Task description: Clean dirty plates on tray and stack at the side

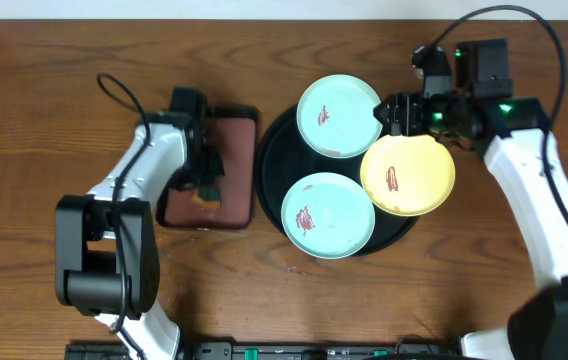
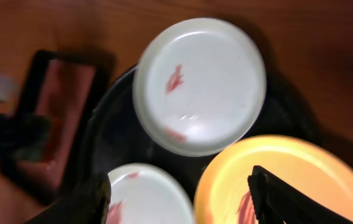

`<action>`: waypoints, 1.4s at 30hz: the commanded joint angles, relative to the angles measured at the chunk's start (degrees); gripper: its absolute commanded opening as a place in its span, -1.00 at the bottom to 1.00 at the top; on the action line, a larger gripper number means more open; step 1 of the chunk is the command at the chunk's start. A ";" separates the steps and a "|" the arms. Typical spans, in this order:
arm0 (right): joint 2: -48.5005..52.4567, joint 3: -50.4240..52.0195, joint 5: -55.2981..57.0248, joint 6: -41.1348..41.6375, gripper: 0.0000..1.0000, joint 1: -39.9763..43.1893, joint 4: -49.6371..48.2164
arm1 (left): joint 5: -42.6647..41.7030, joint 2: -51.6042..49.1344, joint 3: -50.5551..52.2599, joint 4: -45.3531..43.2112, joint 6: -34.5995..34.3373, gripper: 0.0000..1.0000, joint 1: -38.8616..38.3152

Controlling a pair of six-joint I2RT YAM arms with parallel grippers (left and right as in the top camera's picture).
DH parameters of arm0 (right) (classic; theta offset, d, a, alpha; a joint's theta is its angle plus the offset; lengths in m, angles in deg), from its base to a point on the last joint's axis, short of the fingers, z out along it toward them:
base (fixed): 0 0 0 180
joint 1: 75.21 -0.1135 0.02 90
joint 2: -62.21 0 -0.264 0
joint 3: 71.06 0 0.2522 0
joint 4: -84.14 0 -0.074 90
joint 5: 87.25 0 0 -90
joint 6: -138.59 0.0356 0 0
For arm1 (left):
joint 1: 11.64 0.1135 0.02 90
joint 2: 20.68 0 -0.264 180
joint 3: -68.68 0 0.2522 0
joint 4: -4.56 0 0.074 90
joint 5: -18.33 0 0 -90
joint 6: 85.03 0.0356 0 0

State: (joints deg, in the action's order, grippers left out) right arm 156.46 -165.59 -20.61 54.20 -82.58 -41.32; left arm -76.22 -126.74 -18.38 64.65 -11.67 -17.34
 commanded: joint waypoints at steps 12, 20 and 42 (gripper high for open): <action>20.39 -0.85 10.01 0.17 0.05 -0.50 -13.73 | -12.35 2.34 -15.30 -10.45 3.21 -0.86 -7.61; 28.11 -0.85 9.38 3.89 -0.42 -1.27 -20.28 | -11.30 2.32 -15.28 -15.52 2.36 -0.85 -11.08; 25.20 -0.87 9.42 4.63 -0.98 -2.84 -8.35 | -11.37 -9.46 -15.28 -25.88 -10.64 -0.85 -20.20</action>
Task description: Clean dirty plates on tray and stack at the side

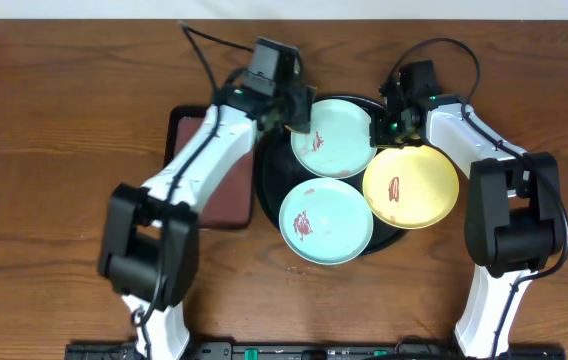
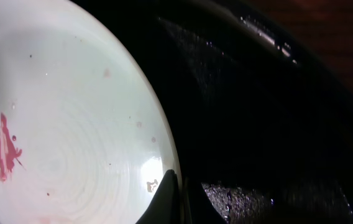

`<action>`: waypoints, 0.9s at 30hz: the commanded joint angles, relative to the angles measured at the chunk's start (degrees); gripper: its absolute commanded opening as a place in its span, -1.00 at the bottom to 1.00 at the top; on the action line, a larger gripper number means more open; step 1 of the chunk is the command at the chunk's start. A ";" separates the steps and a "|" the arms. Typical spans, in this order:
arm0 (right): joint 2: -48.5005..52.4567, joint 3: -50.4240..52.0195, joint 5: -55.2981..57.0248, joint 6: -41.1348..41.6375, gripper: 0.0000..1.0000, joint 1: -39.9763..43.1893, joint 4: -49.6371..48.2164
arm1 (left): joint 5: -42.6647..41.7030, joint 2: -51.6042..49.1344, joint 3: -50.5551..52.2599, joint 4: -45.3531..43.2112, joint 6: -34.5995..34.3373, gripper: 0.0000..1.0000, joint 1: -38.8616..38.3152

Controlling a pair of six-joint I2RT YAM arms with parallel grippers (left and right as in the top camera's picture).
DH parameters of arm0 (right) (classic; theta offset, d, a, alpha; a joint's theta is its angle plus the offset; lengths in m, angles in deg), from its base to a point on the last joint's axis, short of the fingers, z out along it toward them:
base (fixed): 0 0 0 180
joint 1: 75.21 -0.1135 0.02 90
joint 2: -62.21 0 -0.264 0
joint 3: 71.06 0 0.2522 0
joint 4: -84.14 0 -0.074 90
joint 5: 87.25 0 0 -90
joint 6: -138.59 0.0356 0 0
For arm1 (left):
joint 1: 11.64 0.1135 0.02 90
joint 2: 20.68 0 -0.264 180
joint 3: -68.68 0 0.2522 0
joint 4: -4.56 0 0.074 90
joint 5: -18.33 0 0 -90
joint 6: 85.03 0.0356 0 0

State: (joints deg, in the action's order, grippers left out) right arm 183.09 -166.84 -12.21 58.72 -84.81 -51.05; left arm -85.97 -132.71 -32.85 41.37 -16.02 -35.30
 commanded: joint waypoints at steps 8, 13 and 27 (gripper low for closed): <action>-1.42 0.37 1.01 0.11 -0.98 -0.63 1.36 | -7.58 -12.59 -0.81 -11.08 -15.63 -0.85 -6.73; -1.42 0.37 0.98 0.11 -0.98 -0.61 1.57 | -2.21 -15.78 -0.81 -9.14 -14.23 -0.86 -6.49; -1.42 0.37 1.03 0.09 -0.98 -0.68 2.43 | 33.14 -15.67 -3.32 5.68 3.30 -0.86 -6.54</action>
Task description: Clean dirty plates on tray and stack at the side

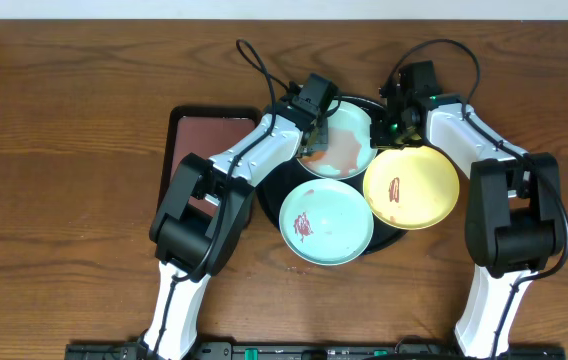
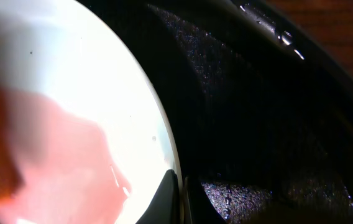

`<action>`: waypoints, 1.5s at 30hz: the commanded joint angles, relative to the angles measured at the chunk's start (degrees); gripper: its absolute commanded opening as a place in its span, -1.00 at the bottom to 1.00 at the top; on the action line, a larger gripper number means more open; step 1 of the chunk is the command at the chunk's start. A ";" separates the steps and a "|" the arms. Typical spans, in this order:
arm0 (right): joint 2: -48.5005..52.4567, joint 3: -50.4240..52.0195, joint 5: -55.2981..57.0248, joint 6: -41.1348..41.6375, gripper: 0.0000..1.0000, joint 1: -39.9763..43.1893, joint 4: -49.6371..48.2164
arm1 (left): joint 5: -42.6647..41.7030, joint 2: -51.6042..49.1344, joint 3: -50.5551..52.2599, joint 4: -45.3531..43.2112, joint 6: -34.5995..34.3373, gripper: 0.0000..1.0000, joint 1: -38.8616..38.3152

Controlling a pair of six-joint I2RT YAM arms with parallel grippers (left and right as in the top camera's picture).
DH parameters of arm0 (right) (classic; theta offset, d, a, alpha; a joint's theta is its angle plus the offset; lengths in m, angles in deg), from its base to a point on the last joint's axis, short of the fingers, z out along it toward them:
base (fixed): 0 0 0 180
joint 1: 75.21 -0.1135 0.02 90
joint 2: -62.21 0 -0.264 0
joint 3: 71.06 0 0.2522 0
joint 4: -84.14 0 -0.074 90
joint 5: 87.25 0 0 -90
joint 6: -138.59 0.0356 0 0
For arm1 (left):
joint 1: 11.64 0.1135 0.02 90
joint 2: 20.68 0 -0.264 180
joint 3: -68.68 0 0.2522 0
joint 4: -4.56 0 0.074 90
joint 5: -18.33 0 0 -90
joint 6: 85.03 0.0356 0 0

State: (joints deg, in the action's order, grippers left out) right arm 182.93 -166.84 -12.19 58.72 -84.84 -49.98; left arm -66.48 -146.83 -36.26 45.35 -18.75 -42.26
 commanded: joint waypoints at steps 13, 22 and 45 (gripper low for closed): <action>-1.27 0.37 1.03 0.09 -0.98 -0.66 1.57 | -12.83 -4.81 -0.90 -6.56 -10.25 -0.85 -1.09; -1.27 0.37 1.03 0.04 -0.98 -0.55 1.79 | -25.73 -8.48 -0.96 -11.82 -12.28 -0.85 -1.53; -1.27 0.37 1.03 0.09 -0.98 -0.52 1.97 | 14.45 -0.02 -14.08 24.26 -4.66 -0.85 1.92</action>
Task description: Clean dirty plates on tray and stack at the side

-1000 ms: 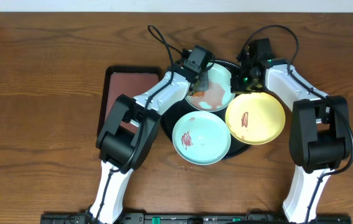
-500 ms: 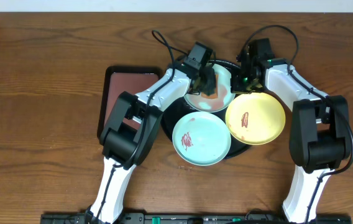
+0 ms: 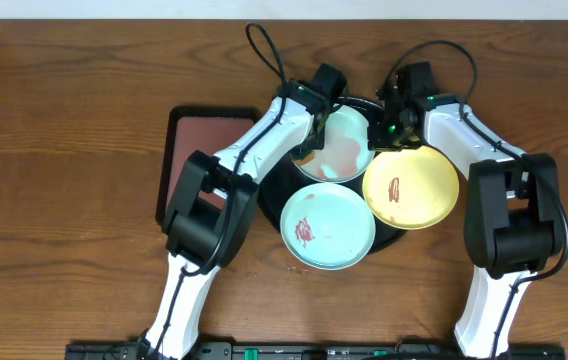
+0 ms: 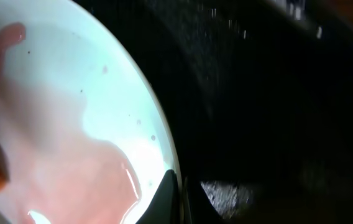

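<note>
Three plates lie on the round black tray (image 3: 268,190). The far pale-green plate (image 3: 346,148) carries a wet pink smear (image 4: 58,168). My left gripper (image 3: 311,138) is down on its left side, shut on an orange-brown sponge. My right gripper (image 3: 384,124) is shut on that plate's right rim, the fingers (image 4: 171,198) pinching the edge. The near pale-green plate (image 3: 327,228) and the yellow plate (image 3: 411,187) each bear a red stain.
A brown rectangular tray (image 3: 200,160) sits on the wooden table left of the black tray. Both arms cross over the back of the black tray. Bare wood lies to the far left and far right.
The left gripper and sponge have shifted slightly toward the far side of the plate. The pink smear now covers a different, wider patch. The right gripper still pinches the rim.
First the left gripper was at the brown tray and the right gripper hung open above the plates. Then the right gripper was shut on the far plate's rim, with the left arm at its far edge. Later the sponge was on the plate, its red stain now smeared pink.
</note>
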`<action>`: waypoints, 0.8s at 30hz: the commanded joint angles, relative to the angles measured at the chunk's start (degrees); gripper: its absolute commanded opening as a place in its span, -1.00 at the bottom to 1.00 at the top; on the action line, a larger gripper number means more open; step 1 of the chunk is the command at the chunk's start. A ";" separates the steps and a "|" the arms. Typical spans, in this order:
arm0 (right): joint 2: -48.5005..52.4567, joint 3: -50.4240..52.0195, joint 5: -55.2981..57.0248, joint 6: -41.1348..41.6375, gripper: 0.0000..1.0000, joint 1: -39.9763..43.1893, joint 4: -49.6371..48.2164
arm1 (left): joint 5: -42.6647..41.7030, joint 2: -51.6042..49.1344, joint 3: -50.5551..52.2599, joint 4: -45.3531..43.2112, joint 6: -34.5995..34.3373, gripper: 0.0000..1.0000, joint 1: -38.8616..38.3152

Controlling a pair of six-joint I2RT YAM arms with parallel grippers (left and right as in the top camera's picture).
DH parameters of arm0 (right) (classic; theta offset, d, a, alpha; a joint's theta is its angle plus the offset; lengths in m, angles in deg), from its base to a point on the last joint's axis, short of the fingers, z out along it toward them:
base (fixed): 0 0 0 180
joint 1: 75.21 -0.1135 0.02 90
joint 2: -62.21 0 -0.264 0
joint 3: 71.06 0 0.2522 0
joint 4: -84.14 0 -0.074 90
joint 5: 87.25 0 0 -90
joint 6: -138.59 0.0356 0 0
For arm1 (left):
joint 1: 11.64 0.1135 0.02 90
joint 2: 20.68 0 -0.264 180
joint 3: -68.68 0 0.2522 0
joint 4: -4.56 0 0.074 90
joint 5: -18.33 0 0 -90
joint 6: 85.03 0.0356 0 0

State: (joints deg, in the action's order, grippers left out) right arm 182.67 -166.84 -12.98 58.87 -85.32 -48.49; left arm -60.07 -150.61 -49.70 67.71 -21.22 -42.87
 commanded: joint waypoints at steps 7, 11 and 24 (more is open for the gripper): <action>-1.01 0.37 1.77 -0.04 -0.98 -0.07 0.55 | -2.95 11.67 -0.63 2.62 -0.70 -0.85 5.07; -1.01 0.37 1.77 -0.04 -0.97 -0.07 0.70 | -11.19 11.89 -0.55 1.14 2.82 -0.85 6.14; -1.01 0.37 1.75 -0.07 -0.98 -0.07 1.36 | -8.68 11.96 2.56 13.79 2.23 -0.85 19.23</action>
State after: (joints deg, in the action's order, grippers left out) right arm 182.67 -166.84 -12.85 58.87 -85.30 -47.92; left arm -68.36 -138.43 -49.31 80.74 -20.02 -27.22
